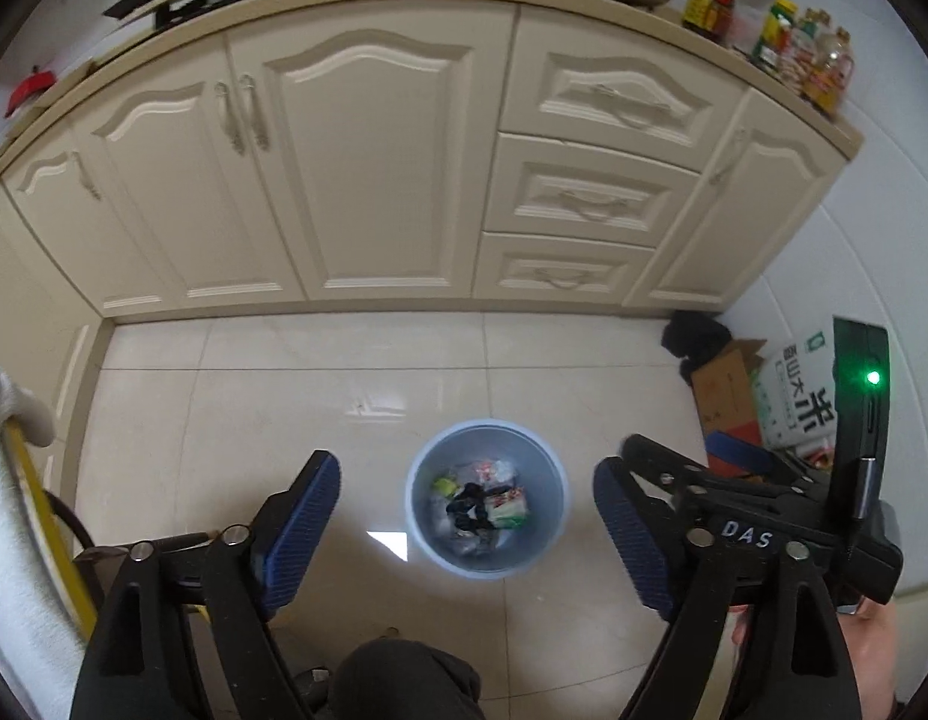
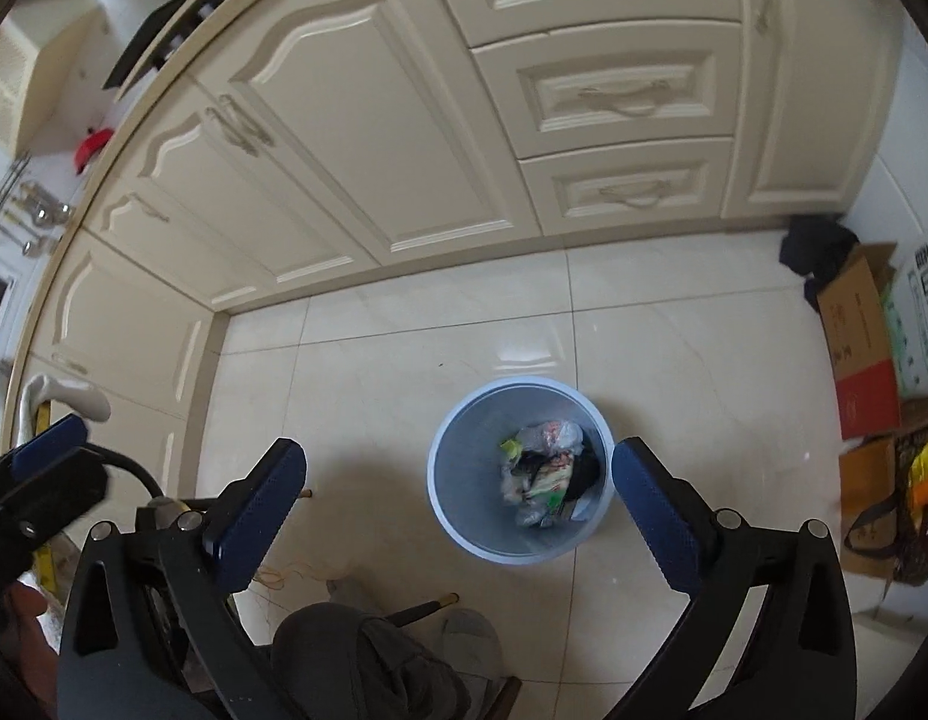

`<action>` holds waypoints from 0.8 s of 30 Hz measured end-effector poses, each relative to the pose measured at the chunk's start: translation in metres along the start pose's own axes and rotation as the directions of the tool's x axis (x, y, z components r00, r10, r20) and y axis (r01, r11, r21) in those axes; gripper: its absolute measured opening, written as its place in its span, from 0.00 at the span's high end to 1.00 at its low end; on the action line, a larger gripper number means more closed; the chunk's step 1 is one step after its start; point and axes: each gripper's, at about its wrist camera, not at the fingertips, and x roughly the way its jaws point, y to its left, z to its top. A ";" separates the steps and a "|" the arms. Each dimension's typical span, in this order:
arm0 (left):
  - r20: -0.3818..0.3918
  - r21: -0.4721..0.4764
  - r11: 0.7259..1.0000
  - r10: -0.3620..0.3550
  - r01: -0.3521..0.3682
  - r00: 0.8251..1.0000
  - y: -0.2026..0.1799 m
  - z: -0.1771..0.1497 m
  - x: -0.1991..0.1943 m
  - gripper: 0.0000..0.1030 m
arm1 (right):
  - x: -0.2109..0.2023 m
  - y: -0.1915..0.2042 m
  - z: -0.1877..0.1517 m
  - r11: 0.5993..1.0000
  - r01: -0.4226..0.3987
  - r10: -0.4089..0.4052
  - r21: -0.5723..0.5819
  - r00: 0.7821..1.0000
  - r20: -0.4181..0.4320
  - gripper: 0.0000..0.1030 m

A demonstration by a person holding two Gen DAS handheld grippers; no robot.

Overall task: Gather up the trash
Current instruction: 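Carry both items to the blue bin and open both tools to drop them, then return both tools from the bin to the table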

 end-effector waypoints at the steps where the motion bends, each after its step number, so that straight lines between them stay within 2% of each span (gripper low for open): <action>1: 0.012 -0.010 1.000 0.014 -0.014 1.000 0.002 0.003 -0.002 0.14 | -0.001 -0.001 -0.002 1.000 0.005 -0.005 0.010 1.000 -0.003 0.00; 4: 0.042 -0.026 0.999 0.024 -0.022 0.999 0.003 -0.007 -0.017 0.06 | -0.007 0.002 -0.005 1.000 0.026 -0.026 0.013 1.000 -0.006 0.00; 9: 0.084 -0.027 0.999 0.029 -0.027 0.996 0.009 -0.021 -0.043 0.04 | -0.027 0.021 -0.008 1.000 0.019 -0.019 -0.014 1.000 0.022 0.00; 13: 0.137 -0.067 0.998 0.032 -0.023 0.990 0.017 -0.037 -0.078 0.03 | -0.055 0.045 -0.006 0.999 -0.003 0.006 -0.048 0.997 0.071 0.00; 19: 0.241 -0.122 0.992 0.056 -0.027 0.969 0.050 -0.095 -0.168 0.01 | -0.099 0.095 -0.006 0.990 -0.030 0.050 -0.136 0.988 0.144 0.00; 23: 0.322 -0.160 0.987 0.076 -0.024 0.944 0.075 -0.142 -0.230 0.01 | -0.127 0.140 -0.013 0.973 -0.060 0.102 -0.221 0.977 0.185 0.00; 24: 0.317 -0.158 0.987 0.078 -0.028 0.945 0.084 -0.156 -0.246 0.01 | -0.133 0.150 -0.015 0.968 -0.065 0.113 -0.241 0.975 0.193 0.00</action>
